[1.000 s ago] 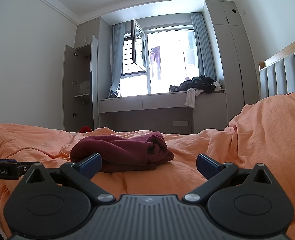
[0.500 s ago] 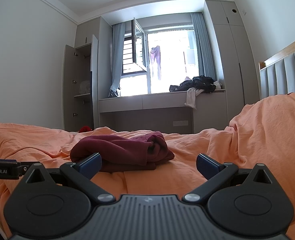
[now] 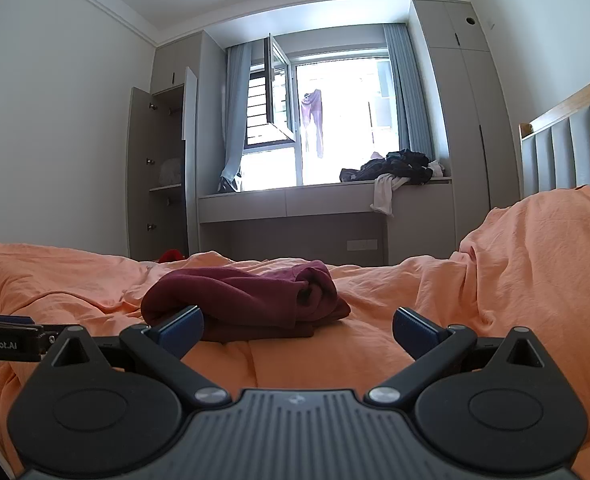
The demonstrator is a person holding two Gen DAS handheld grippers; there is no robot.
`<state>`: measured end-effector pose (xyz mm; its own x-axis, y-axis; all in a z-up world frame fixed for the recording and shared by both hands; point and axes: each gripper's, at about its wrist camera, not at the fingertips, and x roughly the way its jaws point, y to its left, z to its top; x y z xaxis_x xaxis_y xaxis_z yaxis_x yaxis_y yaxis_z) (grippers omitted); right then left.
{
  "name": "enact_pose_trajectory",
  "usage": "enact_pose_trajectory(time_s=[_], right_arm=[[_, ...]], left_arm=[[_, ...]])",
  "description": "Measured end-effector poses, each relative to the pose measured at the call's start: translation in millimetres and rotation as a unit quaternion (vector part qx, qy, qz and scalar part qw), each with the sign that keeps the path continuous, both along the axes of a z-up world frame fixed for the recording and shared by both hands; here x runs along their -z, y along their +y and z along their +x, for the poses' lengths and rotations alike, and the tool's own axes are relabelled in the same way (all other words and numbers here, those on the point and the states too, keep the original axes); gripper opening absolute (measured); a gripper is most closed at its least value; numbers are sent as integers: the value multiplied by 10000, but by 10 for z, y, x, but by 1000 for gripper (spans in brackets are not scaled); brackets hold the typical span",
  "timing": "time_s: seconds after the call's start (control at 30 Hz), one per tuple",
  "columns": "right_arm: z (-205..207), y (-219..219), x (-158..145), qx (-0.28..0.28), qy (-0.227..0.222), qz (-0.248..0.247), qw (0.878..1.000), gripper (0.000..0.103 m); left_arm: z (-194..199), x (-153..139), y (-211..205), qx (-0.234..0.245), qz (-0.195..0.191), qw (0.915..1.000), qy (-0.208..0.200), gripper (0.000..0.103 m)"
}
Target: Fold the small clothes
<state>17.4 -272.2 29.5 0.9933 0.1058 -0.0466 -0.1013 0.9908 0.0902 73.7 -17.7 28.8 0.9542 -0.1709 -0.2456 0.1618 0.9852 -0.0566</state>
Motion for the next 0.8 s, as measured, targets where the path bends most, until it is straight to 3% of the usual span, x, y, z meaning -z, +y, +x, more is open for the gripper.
enact_pose_trajectory(time_s=[0.8], right_arm=[[39,-22,16,-11,68,-48,10000,103]], left_arm=[[11,24,-67,10,227,9997,12,103]])
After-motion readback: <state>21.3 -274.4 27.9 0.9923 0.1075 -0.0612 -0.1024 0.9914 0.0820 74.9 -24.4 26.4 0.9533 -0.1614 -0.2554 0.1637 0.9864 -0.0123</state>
